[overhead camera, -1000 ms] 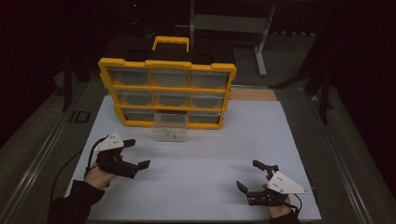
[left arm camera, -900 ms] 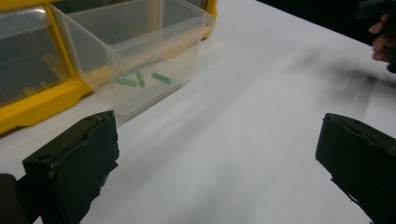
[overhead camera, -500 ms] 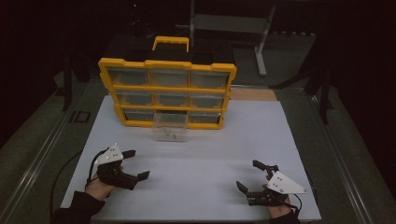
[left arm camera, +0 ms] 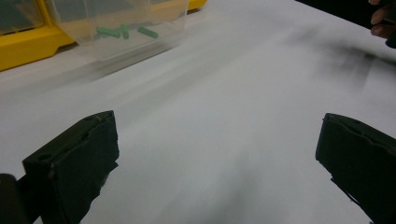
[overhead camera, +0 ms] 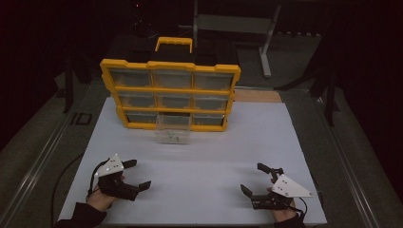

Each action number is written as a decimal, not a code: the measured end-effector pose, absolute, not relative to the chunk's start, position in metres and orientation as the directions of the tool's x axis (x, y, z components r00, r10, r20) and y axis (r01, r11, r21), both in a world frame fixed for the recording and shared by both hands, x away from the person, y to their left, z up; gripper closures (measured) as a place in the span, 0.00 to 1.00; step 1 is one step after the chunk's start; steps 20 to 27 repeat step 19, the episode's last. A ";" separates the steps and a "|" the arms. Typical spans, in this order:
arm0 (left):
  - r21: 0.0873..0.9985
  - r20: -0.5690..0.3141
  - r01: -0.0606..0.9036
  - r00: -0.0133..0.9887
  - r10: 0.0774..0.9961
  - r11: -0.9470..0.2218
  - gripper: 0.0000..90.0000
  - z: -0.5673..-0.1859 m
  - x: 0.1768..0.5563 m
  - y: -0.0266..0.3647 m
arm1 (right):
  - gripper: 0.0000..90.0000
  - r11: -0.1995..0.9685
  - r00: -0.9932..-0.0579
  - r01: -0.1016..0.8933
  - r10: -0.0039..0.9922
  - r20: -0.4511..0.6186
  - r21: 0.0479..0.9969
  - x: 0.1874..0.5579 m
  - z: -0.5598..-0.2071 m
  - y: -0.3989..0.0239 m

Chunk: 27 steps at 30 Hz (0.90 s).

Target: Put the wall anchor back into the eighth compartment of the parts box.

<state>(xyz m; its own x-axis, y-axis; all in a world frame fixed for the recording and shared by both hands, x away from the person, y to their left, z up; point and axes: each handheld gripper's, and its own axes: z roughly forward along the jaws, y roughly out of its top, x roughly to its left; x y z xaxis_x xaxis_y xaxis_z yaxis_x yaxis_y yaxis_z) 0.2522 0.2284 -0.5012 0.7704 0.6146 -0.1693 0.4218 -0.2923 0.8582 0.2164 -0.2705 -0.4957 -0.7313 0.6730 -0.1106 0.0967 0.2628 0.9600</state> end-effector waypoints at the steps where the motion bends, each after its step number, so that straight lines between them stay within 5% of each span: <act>1: 0.856 -0.172 0.426 0.769 0.616 -0.292 0.00 -0.502 0.252 0.229 | 0.10 0.263 -0.731 0.097 0.673 -0.111 0.960 0.216 -0.496 -0.271; 27: 0.860 -0.136 0.414 0.751 0.646 -0.300 0.00 -0.511 0.250 0.229 | 0.10 0.267 -0.732 0.101 0.673 -0.110 0.958 0.216 -0.496 -0.271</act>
